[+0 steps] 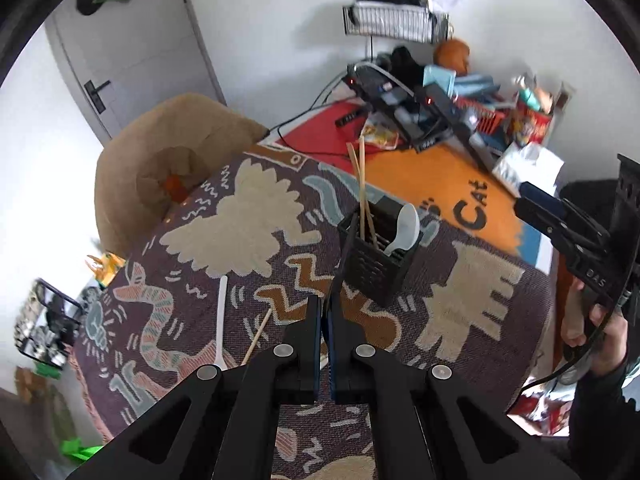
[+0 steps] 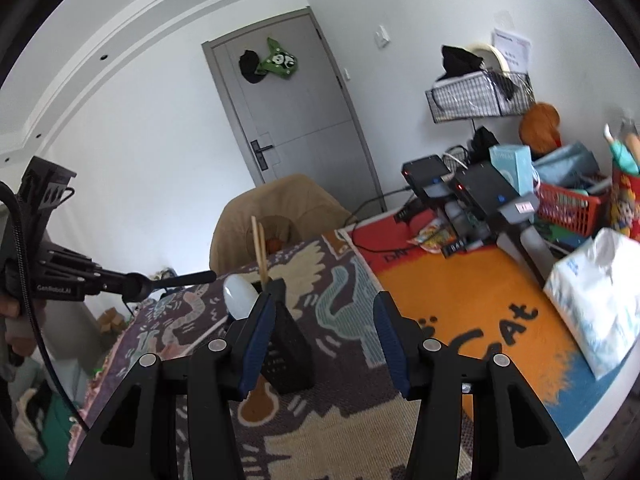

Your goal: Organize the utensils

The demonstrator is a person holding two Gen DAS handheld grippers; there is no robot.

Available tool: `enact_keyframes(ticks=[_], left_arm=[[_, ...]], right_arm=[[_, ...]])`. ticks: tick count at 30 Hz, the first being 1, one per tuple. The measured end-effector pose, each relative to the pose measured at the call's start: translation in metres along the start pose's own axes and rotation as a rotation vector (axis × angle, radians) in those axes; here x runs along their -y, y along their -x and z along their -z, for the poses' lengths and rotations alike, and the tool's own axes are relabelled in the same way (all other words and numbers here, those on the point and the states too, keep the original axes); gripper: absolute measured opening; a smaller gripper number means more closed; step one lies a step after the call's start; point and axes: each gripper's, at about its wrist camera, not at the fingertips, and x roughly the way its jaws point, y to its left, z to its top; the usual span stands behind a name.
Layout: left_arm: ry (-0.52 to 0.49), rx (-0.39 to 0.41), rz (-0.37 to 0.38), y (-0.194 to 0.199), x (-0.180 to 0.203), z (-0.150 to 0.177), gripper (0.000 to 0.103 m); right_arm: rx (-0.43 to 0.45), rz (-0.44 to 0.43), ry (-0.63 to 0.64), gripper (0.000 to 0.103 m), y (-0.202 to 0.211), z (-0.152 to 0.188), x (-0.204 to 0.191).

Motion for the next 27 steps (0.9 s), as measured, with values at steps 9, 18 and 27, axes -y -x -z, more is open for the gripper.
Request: enact_keyframes(ticks=[9, 18, 27], left_arm=[[-0.119, -0.144, -0.078, -0.026, 0.028, -0.026, 0.002], [-0.157, -0.236, -0.125, -0.043, 0.041, -0.054, 0.002], [-0.041, -0.176, -0.070, -0.044, 0.033, -0.077, 0.003]], right_arm=[[-0.003, -0.021, -0.083, 0.051, -0.002, 0.015, 0.030], [-0.012, -0.028, -0.134, 0.051, -0.008, 0.024, 0.049], [-0.023, -0.033, -0.145, 0.051, -0.012, 0.027, 0.051]])
